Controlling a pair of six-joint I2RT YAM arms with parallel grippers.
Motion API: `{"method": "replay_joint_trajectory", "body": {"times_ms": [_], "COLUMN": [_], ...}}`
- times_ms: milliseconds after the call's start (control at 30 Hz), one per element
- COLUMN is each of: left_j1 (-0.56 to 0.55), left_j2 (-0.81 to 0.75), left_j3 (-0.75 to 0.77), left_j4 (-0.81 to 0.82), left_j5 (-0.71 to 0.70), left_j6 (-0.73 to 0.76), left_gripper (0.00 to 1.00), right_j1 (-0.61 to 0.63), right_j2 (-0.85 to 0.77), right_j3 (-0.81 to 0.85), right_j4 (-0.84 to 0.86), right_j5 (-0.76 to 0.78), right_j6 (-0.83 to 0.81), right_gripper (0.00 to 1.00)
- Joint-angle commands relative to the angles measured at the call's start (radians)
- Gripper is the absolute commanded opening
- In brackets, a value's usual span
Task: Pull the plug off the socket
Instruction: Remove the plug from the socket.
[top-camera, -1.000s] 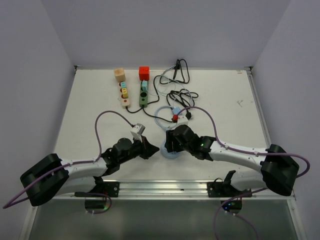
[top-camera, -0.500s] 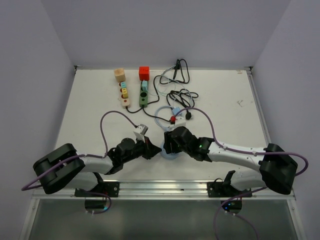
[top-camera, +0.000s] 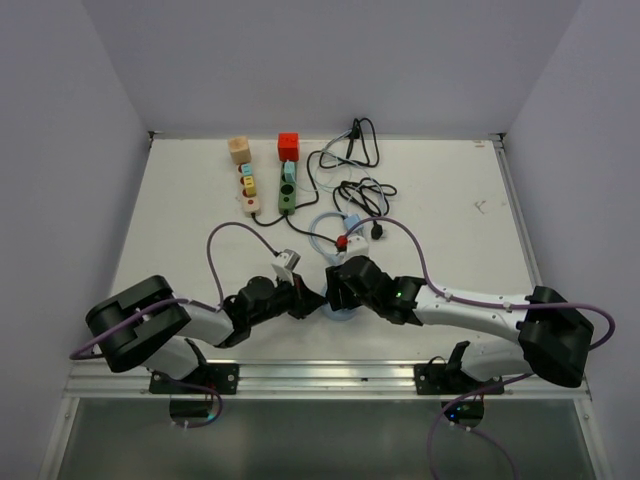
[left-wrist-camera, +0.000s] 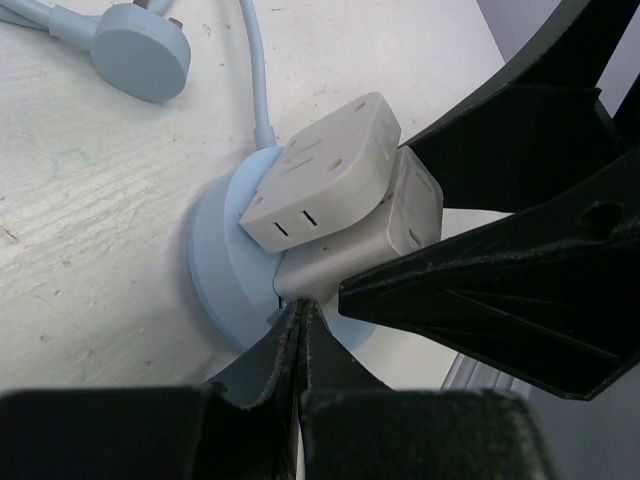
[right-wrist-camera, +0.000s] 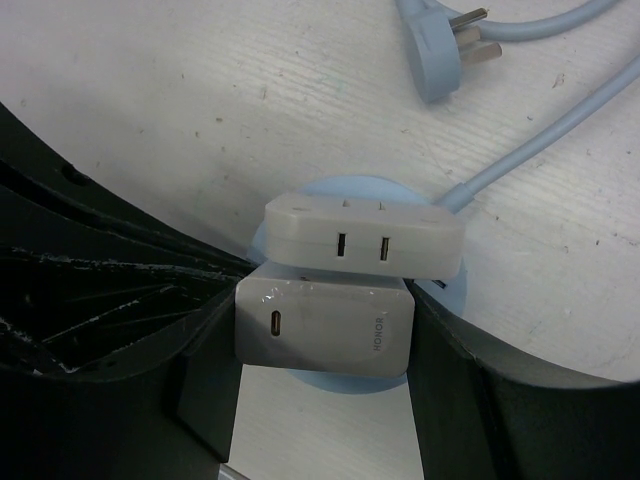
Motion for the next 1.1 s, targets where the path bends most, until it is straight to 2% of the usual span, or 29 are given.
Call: {"method": "replay_joint_trajectory", "body": {"times_ms": [0, 267, 667, 1067], "left_j1": [-0.007, -0.007, -0.011, -0.016], "left_j2": [0.042, 0.126, 0.143, 0.137], "left_j3": [0.023, 0.020, -0.023, -0.054], "left_j4": [0.047, 0.020, 0.000, -0.009], "left_j5": [-0.013, -0.041, -0.073, -0.090], "left_j6": [-0.003, -0.021, -0.028, -0.029], "left_gripper": [0.00, 0.00, 0.00, 0.00], "right_j1": [0.015, 0.021, 0.021, 0.014], "right_j2": [0.004, 0.004, 0.010, -0.024], "right_j3": [0.041, 0.054, 0.064, 0.060], "right_j4": [-0.003, -0.017, -0.021, -0.052], "right_j5": [-0.033, -0.044, -0.113, -0.109], "right_j6": [0.019, 0.019, 0.042, 0.065], "right_gripper": [0.00, 0.00, 0.00, 0.00]}}
